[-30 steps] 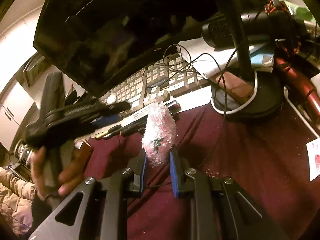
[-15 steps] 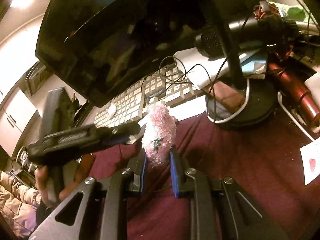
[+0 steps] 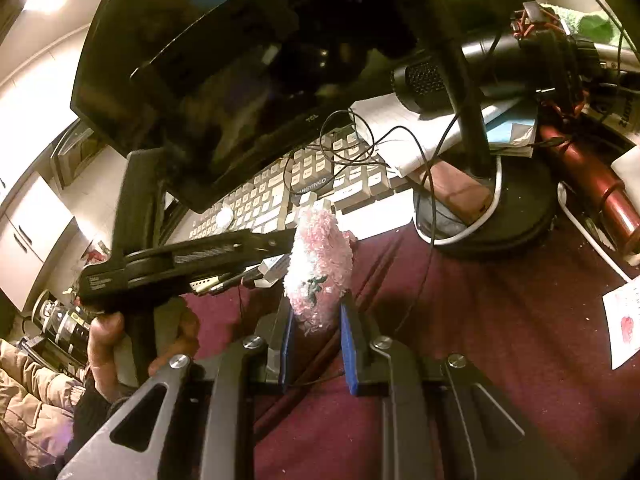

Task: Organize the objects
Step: 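Grasp the small white staples box with the left tool while the right tool holds the pad, then carry the staples box and pink pad over the white tray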

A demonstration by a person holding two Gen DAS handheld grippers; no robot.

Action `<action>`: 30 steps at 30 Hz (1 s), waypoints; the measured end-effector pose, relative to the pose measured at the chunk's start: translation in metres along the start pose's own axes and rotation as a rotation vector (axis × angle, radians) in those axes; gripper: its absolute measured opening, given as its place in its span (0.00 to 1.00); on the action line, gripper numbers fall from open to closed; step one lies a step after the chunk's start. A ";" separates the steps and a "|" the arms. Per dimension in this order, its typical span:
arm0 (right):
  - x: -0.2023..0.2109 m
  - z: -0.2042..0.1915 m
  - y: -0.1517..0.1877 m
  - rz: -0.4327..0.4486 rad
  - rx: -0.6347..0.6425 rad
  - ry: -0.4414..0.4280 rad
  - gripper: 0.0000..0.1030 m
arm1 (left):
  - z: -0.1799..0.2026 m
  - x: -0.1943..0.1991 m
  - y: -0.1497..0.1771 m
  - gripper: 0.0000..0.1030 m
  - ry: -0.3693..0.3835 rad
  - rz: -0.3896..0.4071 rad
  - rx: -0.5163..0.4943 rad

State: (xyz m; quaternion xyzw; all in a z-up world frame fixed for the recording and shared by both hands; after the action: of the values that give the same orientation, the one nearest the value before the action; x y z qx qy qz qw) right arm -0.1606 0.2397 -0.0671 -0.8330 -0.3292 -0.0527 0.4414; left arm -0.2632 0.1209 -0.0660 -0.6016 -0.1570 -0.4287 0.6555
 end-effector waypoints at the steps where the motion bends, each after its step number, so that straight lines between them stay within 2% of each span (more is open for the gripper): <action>1: 0.001 0.000 0.000 0.000 0.002 0.003 0.19 | 0.001 0.001 0.000 0.52 0.010 0.004 0.014; 2: 0.001 0.001 0.001 -0.001 0.002 0.005 0.19 | 0.001 0.001 0.001 0.50 0.024 0.005 0.031; 3: 0.000 0.002 0.001 -0.004 0.000 0.007 0.19 | 0.002 0.001 0.002 0.40 0.040 0.002 0.044; 5: -0.001 0.003 0.002 -0.010 -0.001 0.012 0.19 | 0.000 0.005 0.005 0.29 0.030 0.005 0.045; 9: -0.002 0.005 0.005 -0.019 0.000 0.017 0.19 | 0.000 0.021 0.016 0.28 -0.009 0.035 0.035; 12: -0.005 0.003 0.007 -0.028 0.009 0.019 0.19 | -0.008 0.039 0.025 0.28 -0.005 0.047 0.106; 16: -0.007 -0.001 0.009 -0.034 0.032 0.015 0.19 | -0.014 0.076 0.039 0.28 0.035 0.106 0.199; 23: -0.012 -0.012 0.017 -0.066 0.064 -0.004 0.19 | -0.034 0.134 0.078 0.28 0.025 0.155 0.282; 26: -0.009 -0.032 0.021 -0.077 0.115 -0.022 0.19 | -0.049 0.166 0.093 0.28 0.011 0.196 0.306; 30: -0.008 -0.081 0.032 -0.115 0.182 -0.104 0.19 | -0.077 0.209 0.105 0.28 -0.016 0.261 0.377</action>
State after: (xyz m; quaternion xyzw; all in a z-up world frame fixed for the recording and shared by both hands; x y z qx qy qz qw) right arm -0.1312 0.1608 -0.0434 -0.7709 -0.4026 -0.0047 0.4936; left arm -0.0871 -0.0380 -0.0014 -0.4872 -0.1601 -0.2985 0.8049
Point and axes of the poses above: each gripper's, at about its wrist camera, not at the fingertips, and x roughly against the way its jaws point, z to its right, y to its underside, the point moved 8 cm from there along -x, roughly the way its jaws point, and after that the axes turned 11 degrees about z, right-handed, at the moved point
